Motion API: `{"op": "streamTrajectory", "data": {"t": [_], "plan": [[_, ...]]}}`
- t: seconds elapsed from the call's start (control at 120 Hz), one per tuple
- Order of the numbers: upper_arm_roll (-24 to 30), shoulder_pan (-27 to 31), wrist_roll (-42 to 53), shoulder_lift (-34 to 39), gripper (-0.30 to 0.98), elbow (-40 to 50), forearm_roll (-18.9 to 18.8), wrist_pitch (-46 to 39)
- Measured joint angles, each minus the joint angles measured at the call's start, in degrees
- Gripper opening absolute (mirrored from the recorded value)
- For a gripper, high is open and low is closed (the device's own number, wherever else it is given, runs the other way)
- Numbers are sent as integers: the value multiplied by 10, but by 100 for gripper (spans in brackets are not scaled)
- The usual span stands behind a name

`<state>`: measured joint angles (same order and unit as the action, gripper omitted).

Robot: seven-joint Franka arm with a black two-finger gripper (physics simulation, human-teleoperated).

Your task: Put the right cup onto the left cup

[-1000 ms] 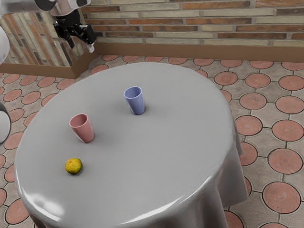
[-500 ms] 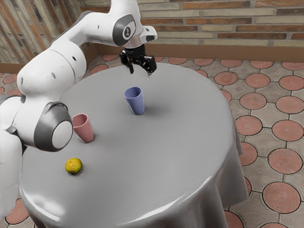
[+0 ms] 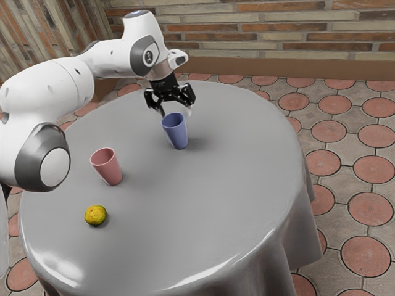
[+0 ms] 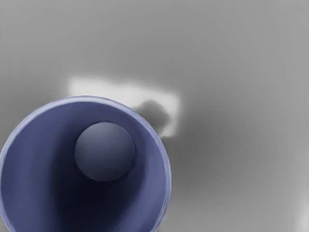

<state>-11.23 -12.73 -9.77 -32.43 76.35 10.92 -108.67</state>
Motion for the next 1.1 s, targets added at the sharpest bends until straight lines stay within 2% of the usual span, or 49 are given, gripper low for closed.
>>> {"op": "streamTrajectory", "data": {"t": [0.3,0.55,0.667,0.808,1.1], "plan": [[2,-6,-47,-1,66,26,0,-18],[12,-8,-71,-10,57,23,-15,-24],[12,-8,-80,-13,62,25,-17,-36],[12,-8,-88,-14,48,22,-19,-45],[12,-8,-100,-22,43,24,-21,-56]]}}
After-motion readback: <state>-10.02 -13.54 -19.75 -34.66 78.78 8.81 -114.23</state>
